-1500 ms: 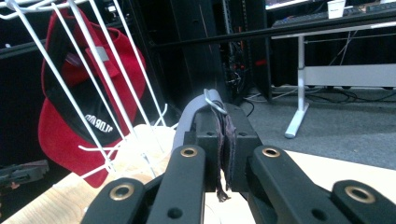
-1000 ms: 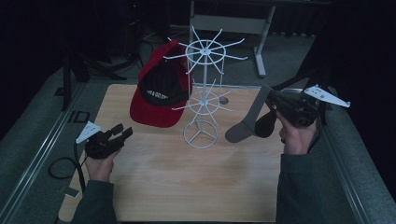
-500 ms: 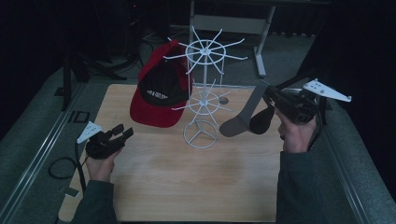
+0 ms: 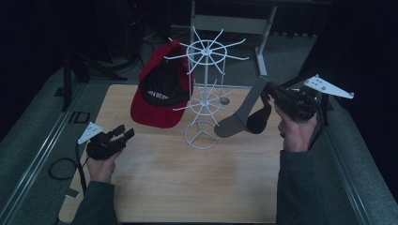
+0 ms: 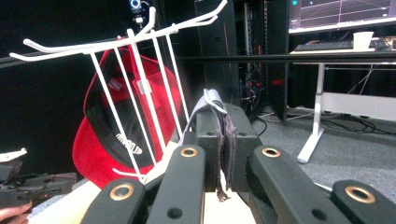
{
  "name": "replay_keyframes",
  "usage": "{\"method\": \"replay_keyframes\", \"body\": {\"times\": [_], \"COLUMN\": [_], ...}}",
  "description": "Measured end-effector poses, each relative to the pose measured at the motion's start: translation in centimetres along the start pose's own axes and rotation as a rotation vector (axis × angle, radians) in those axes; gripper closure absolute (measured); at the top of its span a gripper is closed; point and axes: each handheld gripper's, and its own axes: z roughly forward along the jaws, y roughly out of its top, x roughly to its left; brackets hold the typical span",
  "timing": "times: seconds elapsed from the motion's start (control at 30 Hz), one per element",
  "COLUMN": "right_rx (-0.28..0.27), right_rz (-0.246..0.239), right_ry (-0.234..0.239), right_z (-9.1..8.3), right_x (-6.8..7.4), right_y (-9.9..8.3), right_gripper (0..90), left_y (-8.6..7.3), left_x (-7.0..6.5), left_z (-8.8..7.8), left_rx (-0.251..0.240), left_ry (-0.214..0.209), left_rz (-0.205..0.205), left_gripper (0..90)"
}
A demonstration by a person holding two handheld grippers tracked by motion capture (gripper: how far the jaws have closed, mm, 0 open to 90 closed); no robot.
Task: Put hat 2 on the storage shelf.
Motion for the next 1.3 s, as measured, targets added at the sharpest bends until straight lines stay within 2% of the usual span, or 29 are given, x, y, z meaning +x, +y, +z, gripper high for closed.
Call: {"method": "replay_keyframes", "body": {"times": [0.63,1.3], "right_rx": [-0.020,-0.047], "right_rz": [-0.025,-0.070], "right_ry": [0.005,0.021], "right_z": [0.5,1.0], "right_x": [0.6,1.9], "right_y": [1.7,4.2], "right_gripper": [86.4,86.4], "left_y": [-0.1,0.0], "left_x": [0.1,0.0], "left_z": [0.1,0.2], "left_rx": [-0.003,-0.003], "left_ry": [-0.019,-0.020], "left_rz": [-0.021,-0.018], "left_gripper": [50.1,50.1]}}
